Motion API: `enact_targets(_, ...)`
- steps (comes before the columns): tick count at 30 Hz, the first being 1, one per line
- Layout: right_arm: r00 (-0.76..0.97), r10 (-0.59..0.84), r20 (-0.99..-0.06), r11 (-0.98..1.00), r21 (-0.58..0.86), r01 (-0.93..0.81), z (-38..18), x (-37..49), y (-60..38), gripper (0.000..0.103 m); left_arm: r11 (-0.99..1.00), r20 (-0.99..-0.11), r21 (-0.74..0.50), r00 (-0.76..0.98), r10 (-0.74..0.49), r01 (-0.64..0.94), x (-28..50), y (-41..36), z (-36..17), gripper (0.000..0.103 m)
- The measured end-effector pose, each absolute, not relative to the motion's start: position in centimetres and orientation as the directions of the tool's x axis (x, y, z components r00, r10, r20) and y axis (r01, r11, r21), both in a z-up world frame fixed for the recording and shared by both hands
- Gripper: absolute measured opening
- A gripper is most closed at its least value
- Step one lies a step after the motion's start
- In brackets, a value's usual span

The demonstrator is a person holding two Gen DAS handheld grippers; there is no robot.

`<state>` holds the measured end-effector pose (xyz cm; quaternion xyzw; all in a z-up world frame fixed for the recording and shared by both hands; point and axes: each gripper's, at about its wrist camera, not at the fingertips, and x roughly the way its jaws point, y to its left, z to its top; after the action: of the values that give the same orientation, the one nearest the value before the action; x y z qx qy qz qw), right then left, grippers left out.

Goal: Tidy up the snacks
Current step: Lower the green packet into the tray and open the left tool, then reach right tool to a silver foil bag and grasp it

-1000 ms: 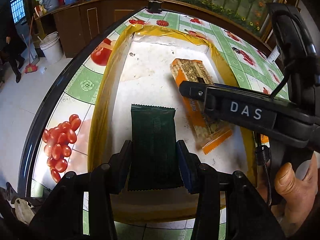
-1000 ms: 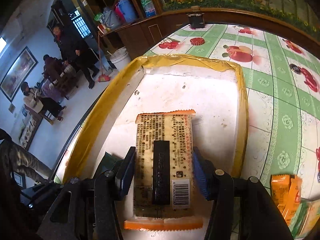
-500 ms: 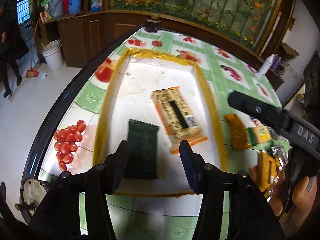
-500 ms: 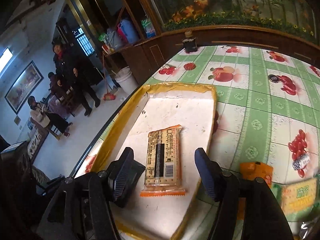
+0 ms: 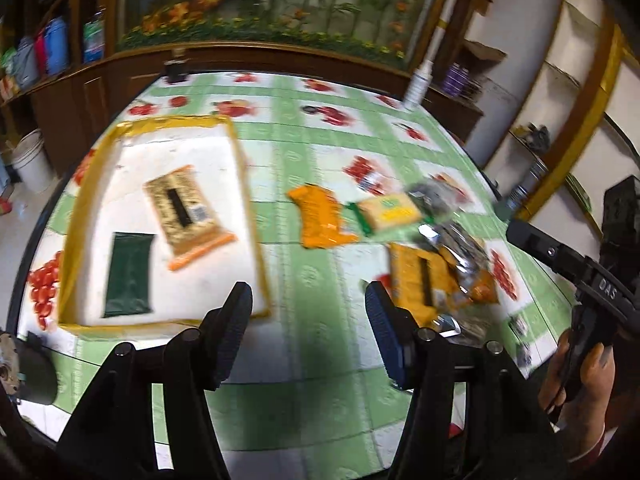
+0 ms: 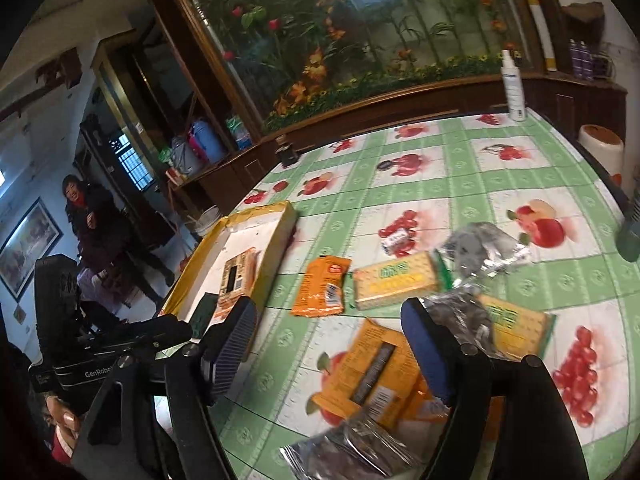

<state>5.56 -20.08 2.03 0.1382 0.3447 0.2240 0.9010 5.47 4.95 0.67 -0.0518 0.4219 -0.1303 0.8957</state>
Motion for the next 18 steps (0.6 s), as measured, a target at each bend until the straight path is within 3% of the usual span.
enact_targets(4, 0.68, 0.465, -0.566, 0.874, 0.415, -0.252, 1.2, 3.6, -23.2, 0.08, 0.944, -0.749, -0.184, 0.583, -0.316, 0.275, 4.2, 1.7, 0.3, 0.068)
enact_targets(18, 0.696, 0.424, -0.579, 0.886, 0.426, -0.185, 0.0, 0.3, -27.0, 0.08, 0.882, -0.771, -0.158, 0.502, -0.391, 0.444, 1.3, -3.9, -1.2, 0.071)
